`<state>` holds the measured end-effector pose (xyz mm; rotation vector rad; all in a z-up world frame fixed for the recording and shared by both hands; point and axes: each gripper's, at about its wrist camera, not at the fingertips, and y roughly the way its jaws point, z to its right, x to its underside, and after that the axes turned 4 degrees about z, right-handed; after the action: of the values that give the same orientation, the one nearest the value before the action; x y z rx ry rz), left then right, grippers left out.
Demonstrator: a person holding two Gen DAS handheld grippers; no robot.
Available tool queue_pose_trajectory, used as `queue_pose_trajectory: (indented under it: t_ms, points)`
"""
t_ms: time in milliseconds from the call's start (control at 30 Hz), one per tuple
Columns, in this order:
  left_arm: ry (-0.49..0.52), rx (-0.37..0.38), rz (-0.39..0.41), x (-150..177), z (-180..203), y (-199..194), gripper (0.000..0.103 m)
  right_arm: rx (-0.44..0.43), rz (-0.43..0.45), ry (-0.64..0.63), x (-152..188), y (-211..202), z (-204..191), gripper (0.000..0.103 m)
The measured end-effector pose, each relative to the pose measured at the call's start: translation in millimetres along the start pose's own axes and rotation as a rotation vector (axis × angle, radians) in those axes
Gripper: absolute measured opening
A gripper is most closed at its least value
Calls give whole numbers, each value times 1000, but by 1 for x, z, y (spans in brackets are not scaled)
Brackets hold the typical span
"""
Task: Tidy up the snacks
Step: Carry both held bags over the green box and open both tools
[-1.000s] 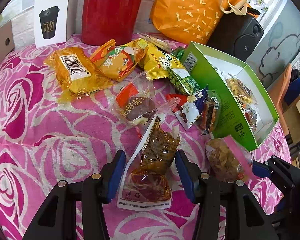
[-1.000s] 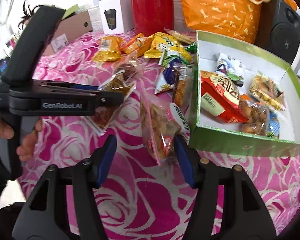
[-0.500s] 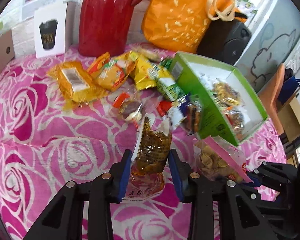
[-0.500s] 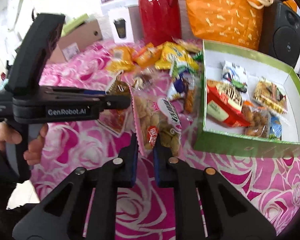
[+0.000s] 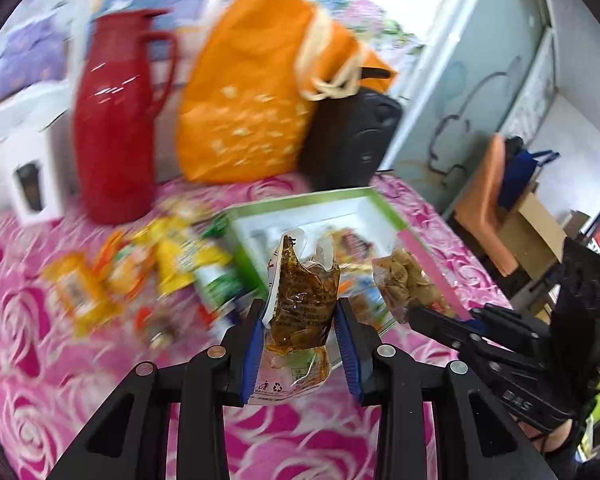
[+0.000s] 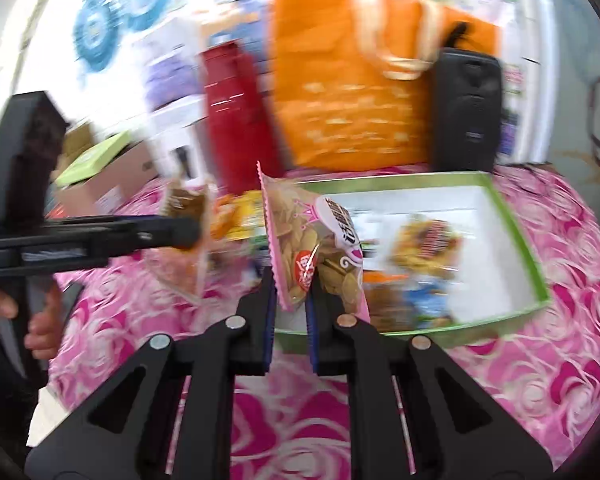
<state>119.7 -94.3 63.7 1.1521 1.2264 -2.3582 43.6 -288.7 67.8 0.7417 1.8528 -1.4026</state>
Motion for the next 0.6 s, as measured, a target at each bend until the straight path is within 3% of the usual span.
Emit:
queue_pose_trajectory:
  t_ms: [100,200,233,333,600]
  points:
    - [20,32,-16,-13,21,22,34,90,12,46,0,-5,34,15]
    - [26,67,-42,-23,39,49,34,142,24,85,0,-8,60,13]
    - [29,70,-47,-25,43,54,34,159,31,96,-1,-10,71,7]
    - [45,86,-77,-32,59,81,34,198,45,117,-4,-10,93,7]
    - [60,63,-178,-28,71,135,34,192,16,124,2,12,114,8]
